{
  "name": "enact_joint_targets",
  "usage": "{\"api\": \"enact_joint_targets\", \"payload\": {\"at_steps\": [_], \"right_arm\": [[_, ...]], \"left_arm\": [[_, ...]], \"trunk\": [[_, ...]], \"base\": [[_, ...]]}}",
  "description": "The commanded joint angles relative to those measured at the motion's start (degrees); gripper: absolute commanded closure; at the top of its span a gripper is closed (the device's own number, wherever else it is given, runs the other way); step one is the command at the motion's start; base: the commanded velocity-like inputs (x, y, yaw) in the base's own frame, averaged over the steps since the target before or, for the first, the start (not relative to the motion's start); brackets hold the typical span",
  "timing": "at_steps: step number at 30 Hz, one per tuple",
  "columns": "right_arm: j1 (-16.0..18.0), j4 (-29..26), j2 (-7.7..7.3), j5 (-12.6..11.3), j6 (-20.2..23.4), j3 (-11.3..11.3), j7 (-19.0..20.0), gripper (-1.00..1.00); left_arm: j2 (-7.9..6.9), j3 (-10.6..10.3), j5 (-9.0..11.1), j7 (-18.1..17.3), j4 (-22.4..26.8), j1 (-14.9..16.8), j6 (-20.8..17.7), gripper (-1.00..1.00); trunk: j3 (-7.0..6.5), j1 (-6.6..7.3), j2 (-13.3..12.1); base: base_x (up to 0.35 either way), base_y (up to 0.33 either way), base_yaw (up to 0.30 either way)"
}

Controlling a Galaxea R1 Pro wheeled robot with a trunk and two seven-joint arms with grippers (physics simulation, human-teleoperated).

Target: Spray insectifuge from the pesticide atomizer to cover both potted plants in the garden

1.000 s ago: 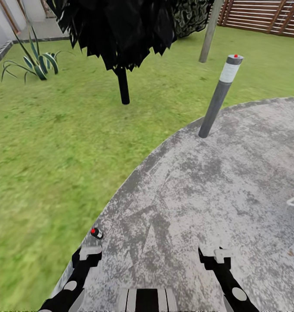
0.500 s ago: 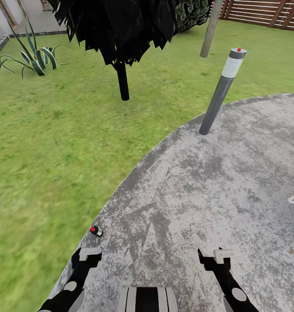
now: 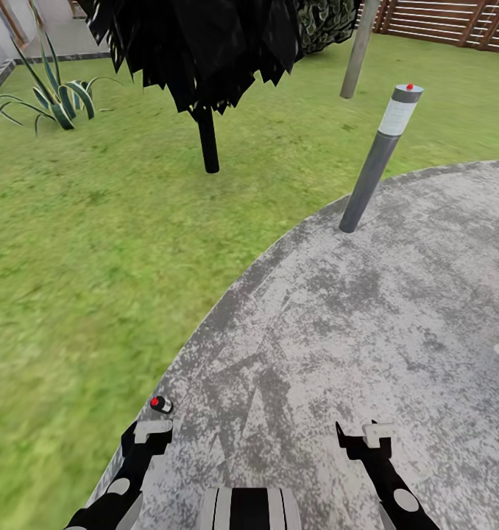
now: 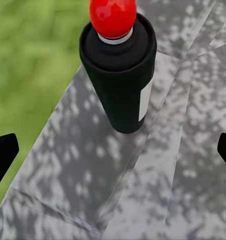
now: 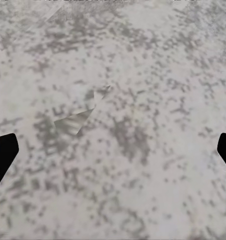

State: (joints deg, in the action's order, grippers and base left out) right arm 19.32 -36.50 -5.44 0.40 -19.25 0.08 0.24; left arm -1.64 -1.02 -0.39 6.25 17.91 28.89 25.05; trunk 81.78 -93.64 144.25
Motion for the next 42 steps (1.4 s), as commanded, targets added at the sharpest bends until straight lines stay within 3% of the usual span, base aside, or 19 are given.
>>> {"api": "enact_joint_targets", "payload": {"at_steps": [1,42], "right_arm": [[0.0,0.0,-0.01,0.0,-0.2,0.0,0.0,-1.0],[0.0,0.0,0.08,0.0,-0.2,0.1,0.0,-1.0]], "left_arm": [[-0.02,-0.1,-0.1,0.3,-0.1,0.0,0.2,-1.0],[0.06,-0.3,-0.1,0.3,0.0,0.0,0.2,-1.0]], "trunk": [[0.03,0.0,0.0],[0.03,0.0,0.0]], "base": [[0.091,0.0,0.0],[0.046,-0.008,0.022]]}}
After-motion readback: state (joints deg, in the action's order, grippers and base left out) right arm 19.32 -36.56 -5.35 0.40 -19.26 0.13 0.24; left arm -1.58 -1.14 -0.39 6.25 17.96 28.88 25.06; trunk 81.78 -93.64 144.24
